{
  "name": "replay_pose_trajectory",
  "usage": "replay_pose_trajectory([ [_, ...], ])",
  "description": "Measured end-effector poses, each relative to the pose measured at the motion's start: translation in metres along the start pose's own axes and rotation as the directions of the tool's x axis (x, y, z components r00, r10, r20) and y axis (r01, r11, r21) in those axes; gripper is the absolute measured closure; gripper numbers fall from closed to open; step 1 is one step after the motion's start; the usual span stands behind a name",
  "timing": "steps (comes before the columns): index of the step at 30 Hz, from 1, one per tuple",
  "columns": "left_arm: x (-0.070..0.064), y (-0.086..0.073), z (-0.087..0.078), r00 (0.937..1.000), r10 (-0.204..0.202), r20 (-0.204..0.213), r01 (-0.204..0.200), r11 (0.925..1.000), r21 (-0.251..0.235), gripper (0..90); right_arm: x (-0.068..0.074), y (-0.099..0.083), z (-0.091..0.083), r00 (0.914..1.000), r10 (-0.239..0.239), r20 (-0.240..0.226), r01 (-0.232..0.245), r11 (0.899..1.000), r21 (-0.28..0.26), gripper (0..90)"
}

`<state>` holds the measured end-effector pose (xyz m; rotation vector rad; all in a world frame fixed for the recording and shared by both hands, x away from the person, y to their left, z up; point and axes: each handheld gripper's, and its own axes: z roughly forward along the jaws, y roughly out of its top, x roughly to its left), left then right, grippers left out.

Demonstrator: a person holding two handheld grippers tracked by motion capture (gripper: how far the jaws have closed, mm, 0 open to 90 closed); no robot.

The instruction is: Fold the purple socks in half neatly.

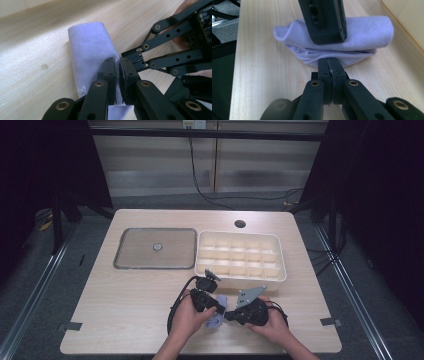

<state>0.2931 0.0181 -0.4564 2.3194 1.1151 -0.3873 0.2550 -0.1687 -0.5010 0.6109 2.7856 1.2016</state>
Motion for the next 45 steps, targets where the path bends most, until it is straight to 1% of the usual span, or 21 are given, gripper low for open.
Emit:
replay_pose_trajectory([
  [5,0.001,-0.002,0.002,1.0,0.006,0.001,-0.006,1.0,0.006,84.3,0.0,0.0,0.0,1.0,0.002,0.004,-0.002,1.0,0.0,88.0],
  [6,0.001,-0.003,0.003,1.0,0.002,0.001,-0.002,1.0,-0.005,84.3,0.0,0.0,0.0,1.0,0.004,0.002,-0.004,1.0,-0.003,87.9],
  [8,0.001,-0.004,0.005,1.0,0.003,0.001,-0.003,1.0,-0.004,84.2,-0.001,-0.001,-0.001,1.0,0.006,0.004,-0.006,1.0,-0.001,88.0],
  [9,0.001,-0.004,0.006,0.9999,0.01,0.002,-0.01,0.9999,-0.001,84.2,-0.002,-0.001,-0.001,0.9999,0.009,0.006,-0.009,1.0,0.0,88.1],
  [11,0.001,-0.004,0.008,0.9999,0.012,0.005,-0.012,0.9999,-0.009,84.2,-0.004,-0.001,-0.003,0.9998,0.011,0.015,-0.011,1.0,0.006,88.2],
  [13,0.001,-0.005,0.008,0.9998,0.019,0.006,-0.019,0.9998,-0.011,84.2,-0.007,-0.002,-0.007,0.9996,0.021,0.017,-0.021,1.0,-0.004,88.6],
  [15,0.002,-0.006,0.008,0.9997,0.025,-0.002,-0.025,0.9996,-0.013,84.2,-0.011,-0.002,-0.013,0.9991,0.037,0.02,-0.037,0.999,-0.024,88.9],
  [17,0.001,-0.006,0.008,0.9996,0.029,-0.002,-0.029,0.9994,-0.016,84.3,-0.013,-0.003,-0.018,0.9983,0.048,0.033,-0.047,0.998,-0.033,89.1],
  [20,-0.002,-0.008,0.008,0.999,0.038,-0.022,-0.038,0.999,-0.024,84.3,-0.018,-0.003,-0.024,0.9974,0.054,0.047,-0.052,0.998,-0.044,89.5],
  [22,-0.004,-0.008,0.008,0.9977,0.054,-0.041,-0.055,0.9982,-0.022,84.3,-0.019,-0.003,-0.027,0.9965,0.061,0.058,-0.058,0.997,-0.046,89.8],
  [25,-0.004,-0.009,0.008,0.997,0.063,-0.045,-0.064,0.9976,-0.025,84.4,-0.021,-0.002,-0.029,0.9956,0.065,0.067,-0.061,0.997,-0.053,89.9],
  [29,-0.007,-0.011,0.009,0.9954,0.072,-0.063,-0.074,0.9965,-0.037,84.4,-0.023,0.0,-0.031,0.9945,0.066,0.081,-0.061,0.996,-0.061,90.0],
  [30,-0.007,-0.011,0.009,0.9953,0.073,-0.063,-0.076,0.9965,-0.036,84.4,-0.024,0.0,-0.031,0.9946,0.068,0.077,-0.064,0.996,-0.065,90.0],
  [32,-0.006,-0.012,0.009,0.9957,0.072,-0.058,-0.074,0.9965,-0.039,84.4,-0.025,0.002,-0.032,0.9932,0.074,0.09,-0.068,0.996,-0.065,90.0],
  [33,-0.006,-0.011,0.009,0.9957,0.073,-0.057,-0.076,0.9965,-0.037,84.4,-0.025,0.003,-0.032,0.9929,0.08,0.088,-0.074,0.995,-0.071,90.0],
  [36,-0.007,-0.012,0.009,0.994,0.083,-0.071,-0.086,0.9956,-0.037,84.4,-0.025,0.008,-0.031,0.9942,0.069,0.083,-0.062,0.995,-0.08,90.0],
  [38,-0.007,-0.013,0.009,0.9939,0.089,-0.066,-0.092,0.995,-0.039,84.5,-0.024,0.013,-0.028,0.9949,0.059,0.082,-0.052,0.995,-0.08,90.0],
  [45,-0.007,-0.014,0.008,0.9943,0.083,-0.067,-0.086,0.9956,-0.037,84.4,-0.023,0.027,-0.022,0.9959,0.049,0.076,-0.042,0.995,-0.094,90.0],
])
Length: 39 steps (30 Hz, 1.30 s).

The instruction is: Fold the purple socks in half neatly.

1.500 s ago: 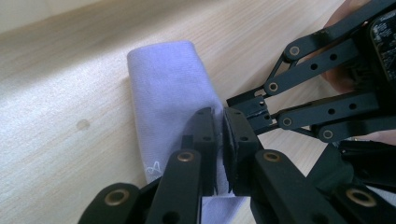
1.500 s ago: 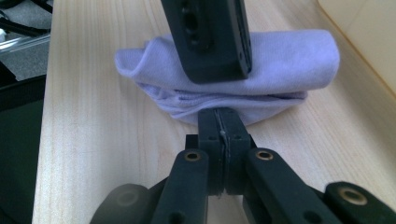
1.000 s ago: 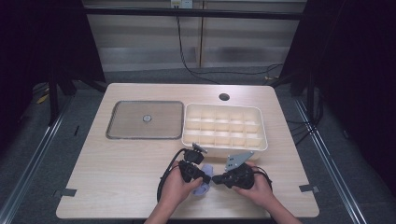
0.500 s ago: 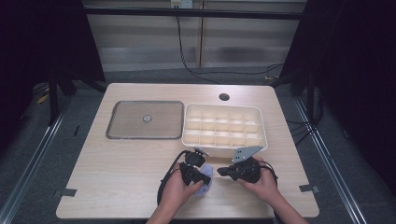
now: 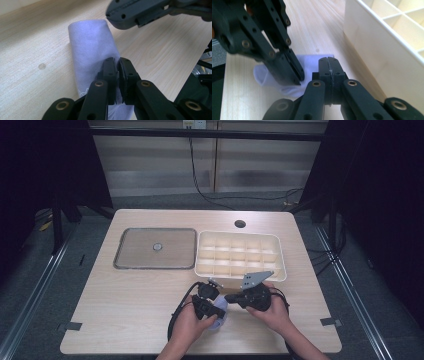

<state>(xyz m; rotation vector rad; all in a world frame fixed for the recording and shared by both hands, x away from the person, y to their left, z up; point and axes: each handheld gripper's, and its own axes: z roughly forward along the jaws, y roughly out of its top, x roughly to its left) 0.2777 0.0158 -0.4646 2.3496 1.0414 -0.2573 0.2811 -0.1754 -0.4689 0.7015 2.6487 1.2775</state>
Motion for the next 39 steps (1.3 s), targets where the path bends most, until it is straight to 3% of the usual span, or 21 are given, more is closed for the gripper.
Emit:
replay_pose_trajectory([
  [8,-0.002,-0.001,0.0,1.0,0.004,-0.004,-0.005,1.0,-0.008,84.4,0.003,0.011,0.019,0.9994,-0.03,-0.014,0.031,0.999,0.035,90.0],
  [14,-0.002,-0.003,0.0,0.9998,0.01,-0.015,-0.01,0.9999,-0.011,84.4,0.0,0.007,0.035,0.9997,-0.011,-0.021,0.013,0.996,0.091,90.0],
  [23,-0.003,-0.004,0.0,0.9999,-0.011,-0.005,0.01,0.9997,-0.023,84.0,-0.01,-0.001,0.035,0.9992,0.026,-0.031,-0.023,0.996,0.085,90.0],
  [29,-0.004,-0.001,-0.002,0.9992,-0.025,0.029,0.026,0.9995,-0.015,80.6,-0.006,-0.002,0.034,0.9997,0.006,-0.025,-0.004,0.996,0.089,90.0],
  [39,-0.005,0.004,-0.017,0.999,-0.017,0.042,0.018,0.9998,-0.012,77.8,-0.005,-0.003,0.035,0.9997,0.007,-0.024,-0.005,0.996,0.089,90.0],
])
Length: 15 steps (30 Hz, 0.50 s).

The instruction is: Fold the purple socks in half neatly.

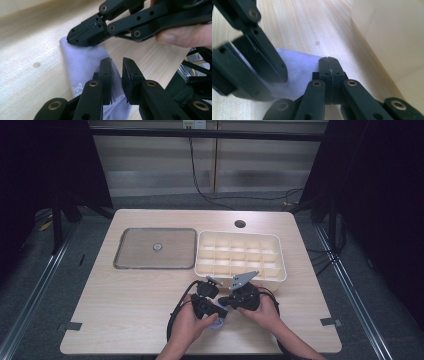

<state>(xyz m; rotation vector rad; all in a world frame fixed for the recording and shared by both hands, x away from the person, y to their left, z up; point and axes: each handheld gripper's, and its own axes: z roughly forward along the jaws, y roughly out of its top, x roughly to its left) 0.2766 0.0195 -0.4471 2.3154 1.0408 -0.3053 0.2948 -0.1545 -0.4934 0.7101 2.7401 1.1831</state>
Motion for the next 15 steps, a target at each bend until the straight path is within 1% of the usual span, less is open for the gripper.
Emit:
replay_pose_trajectory([
  [4,0.002,0.003,-0.006,0.9997,-0.016,0.018,0.016,0.9997,-0.019,76.7,0.001,0.0,0.001,1.0,-0.004,-0.002,0.004,1.0,0.001,90.0],
  [6,0.003,0.004,-0.01,0.9995,-0.022,0.022,0.023,0.999,-0.037,76.4,0.001,0.0,0.001,1.0,-0.006,-0.002,0.006,1.0,0.006,90.0],
  [8,0.005,0.004,-0.014,0.9993,-0.027,0.024,0.028,0.9982,-0.053,76.2,0.002,0.0,0.002,1.0,-0.008,0.005,0.008,1.0,0.015,90.0],
  [9,0.005,0.005,-0.016,0.9994,-0.029,0.02,0.03,0.998,-0.056,76.0,0.002,-0.001,0.003,0.9999,-0.013,0.006,0.012,1.0,0.029,90.0],
  [10,0.005,0.005,-0.016,0.9991,-0.04,0.012,0.04,0.9968,-0.07,76.1,0.003,-0.002,0.005,0.9996,-0.027,0.011,0.026,0.999,0.036,90.0],
  [11,0.005,0.004,-0.016,0.9992,-0.041,0.005,0.041,0.9969,-0.067,76.3,0.003,-0.003,0.006,0.9999,-0.015,0.002,0.014,1.0,0.027,90.0],
  [12,0.006,0.004,-0.015,0.9992,-0.04,0.001,0.04,0.9979,-0.051,77.0,0.003,-0.003,0.006,0.9999,-0.014,0.003,0.014,1.0,0.025,90.0],
  [13,0.006,0.002,-0.012,0.9989,-0.048,0.004,0.048,0.9981,-0.04,77.2,0.004,-0.003,0.006,0.9999,-0.014,0.001,0.014,1.0,0.026,90.0],
  [15,0.007,-0.001,-0.006,0.9996,-0.026,-0.007,0.026,0.9996,0.005,78.0,0.004,-0.003,0.006,0.9999,-0.015,0.005,0.015,1.0,0.027,90.0],
])
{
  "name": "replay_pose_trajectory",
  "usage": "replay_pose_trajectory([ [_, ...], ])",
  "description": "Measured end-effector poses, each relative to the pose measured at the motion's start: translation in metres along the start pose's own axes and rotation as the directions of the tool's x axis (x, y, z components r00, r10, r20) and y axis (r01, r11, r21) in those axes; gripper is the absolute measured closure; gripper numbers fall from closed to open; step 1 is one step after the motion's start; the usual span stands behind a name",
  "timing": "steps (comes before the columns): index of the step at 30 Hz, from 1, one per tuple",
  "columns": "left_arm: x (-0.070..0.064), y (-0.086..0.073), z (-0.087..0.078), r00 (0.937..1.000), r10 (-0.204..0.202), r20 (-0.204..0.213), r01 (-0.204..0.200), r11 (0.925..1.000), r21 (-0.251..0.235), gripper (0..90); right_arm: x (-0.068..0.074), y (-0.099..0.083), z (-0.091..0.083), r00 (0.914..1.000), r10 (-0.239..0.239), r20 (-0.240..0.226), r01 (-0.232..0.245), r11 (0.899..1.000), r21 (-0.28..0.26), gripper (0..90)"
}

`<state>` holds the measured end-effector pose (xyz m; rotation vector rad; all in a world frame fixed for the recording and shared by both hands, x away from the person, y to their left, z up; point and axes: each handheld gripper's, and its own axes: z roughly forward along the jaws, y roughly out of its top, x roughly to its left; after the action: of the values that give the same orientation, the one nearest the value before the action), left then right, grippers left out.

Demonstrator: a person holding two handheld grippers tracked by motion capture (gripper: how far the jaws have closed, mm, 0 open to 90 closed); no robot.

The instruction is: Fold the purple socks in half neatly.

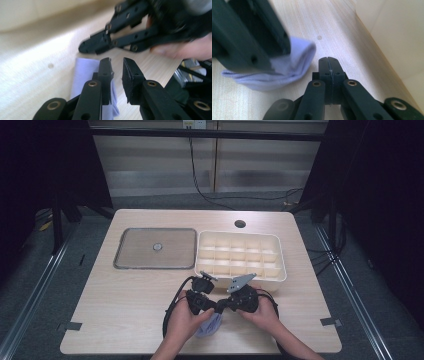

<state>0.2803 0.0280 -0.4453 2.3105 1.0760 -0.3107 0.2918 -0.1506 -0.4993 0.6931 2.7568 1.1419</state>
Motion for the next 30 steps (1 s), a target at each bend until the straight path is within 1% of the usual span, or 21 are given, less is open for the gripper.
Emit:
replay_pose_trajectory([
  [1,0.0,-0.002,0.003,1.0,-0.006,-0.004,0.006,1.0,0.003,78.2,0.0,0.0,0.0,1.0,0.0,-0.001,0.0,1.0,0.0,90.0],
  [2,0.001,-0.003,0.003,1.0,-0.003,0.006,0.003,1.0,0.008,78.2,0.0,0.0,0.0,1.0,0.0,-0.001,0.0,1.0,0.001,90.0],
  [3,0.001,-0.004,0.003,0.9999,-0.003,0.01,0.003,1.0,0.0,78.2,0.0,0.0,0.0,1.0,0.0,0.002,0.0,1.0,0.004,90.0],
  [7,0.002,-0.003,-0.01,1.0,-0.002,0.006,0.002,0.9995,-0.032,78.1,0.0,0.0,0.0,1.0,-0.005,0.001,0.005,1.0,0.004,90.0],
  [10,0.007,-0.002,-0.02,0.9998,-0.021,-0.003,0.021,0.9981,-0.059,78.1,0.001,0.001,0.0,1.0,0.005,0.001,-0.006,1.0,0.006,90.0],
  [11,0.01,-0.002,-0.024,0.9997,-0.02,-0.016,0.019,0.9981,-0.059,78.1,0.001,0.001,0.0,1.0,0.001,0.002,-0.001,1.0,0.004,90.0],
  [12,0.011,-0.003,-0.024,0.999,-0.041,-0.019,0.039,0.9964,-0.075,78.1,0.0,0.001,0.001,1.0,-0.009,-0.001,0.009,1.0,0.002,90.0],
  [13,0.014,-0.003,-0.025,0.9989,-0.039,-0.025,0.038,0.9975,-0.061,78.1,0.001,0.001,0.001,1.0,-0.008,0.0,0.008,1.0,0.003,90.0],
  [14,0.015,-0.005,-0.024,0.9986,-0.047,-0.025,0.046,0.9973,-0.058,78.2,0.001,0.001,0.001,1.0,-0.002,-0.002,0.002,1.0,0.003,90.0],
  [15,0.017,-0.007,-0.024,0.9988,-0.041,-0.026,0.04,0.9984,-0.04,78.8,0.001,0.002,0.001,0.9999,-0.013,0.001,0.013,1.0,0.004,90.0],
  [16,0.017,-0.009,-0.022,0.9987,-0.044,-0.024,0.043,0.9986,-0.03,79.3,0.001,0.002,0.001,0.9999,-0.016,0.0,0.016,1.0,0.006,90.0],
  [17,0.017,-0.01,-0.021,0.9989,-0.04,-0.025,0.04,0.9992,-0.008,79.7,0.001,0.002,0.002,0.9999,-0.015,-0.003,0.015,1.0,0.006,90.0],
  [20,0.017,-0.016,-0.015,0.999,-0.038,-0.024,0.038,0.9989,0.026,80.6,0.002,0.002,0.002,0.9998,-0.018,-0.004,0.018,1.0,0.006,90.0],
  [23,0.014,-0.02,-0.013,0.9993,-0.024,-0.03,0.025,0.9987,0.045,81.0,0.002,0.002,0.002,0.9998,-0.018,-0.003,0.018,1.0,0.007,90.0],
  [24,0.014,-0.021,-0.014,0.9994,-0.022,-0.026,0.023,0.9989,0.041,80.9,0.002,0.002,0.002,0.9997,-0.024,-0.002,0.024,1.0,0.005,90.0],
  [25,0.012,-0.023,-0.015,0.9994,-0.022,-0.028,0.023,0.9992,0.033,80.8,0.003,0.002,0.002,0.9998,-0.018,-0.001,0.018,1.0,0.005,90.0],
  [26,0.012,-0.025,-0.018,0.9994,-0.018,-0.031,0.019,0.9994,0.029,80.8,0.003,0.002,0.002,0.9997,-0.023,0.005,0.023,1.0,0.003,90.0],
  [27,0.012,-0.027,-0.021,0.999,-0.019,-0.041,0.02,0.9995,0.024,80.7,0.003,0.001,0.001,0.9998,-0.018,0.004,0.018,1.0,0.004,90.0],
  [28,0.012,-0.029,-0.022,0.999,-0.016,-0.042,0.017,0.9993,0.033,80.7,0.003,0.001,0.001,0.9999,-0.015,-0.001,0.015,1.0,0.002,90.0],
  [29,0.013,-0.032,-0.022,0.999,-0.017,-0.04,0.019,0.9991,0.037,80.7,0.002,0.0,0.0,0.9997,-0.024,0.0,0.024,1.0,0.001,90.0],
  [30,0.014,-0.034,-0.022,0.9987,-0.019,-0.046,0.021,0.9987,0.047,80.7,0.002,0.0,0.0,0.9998,-0.019,0.0,0.019,1.0,0.001,90.0],
])
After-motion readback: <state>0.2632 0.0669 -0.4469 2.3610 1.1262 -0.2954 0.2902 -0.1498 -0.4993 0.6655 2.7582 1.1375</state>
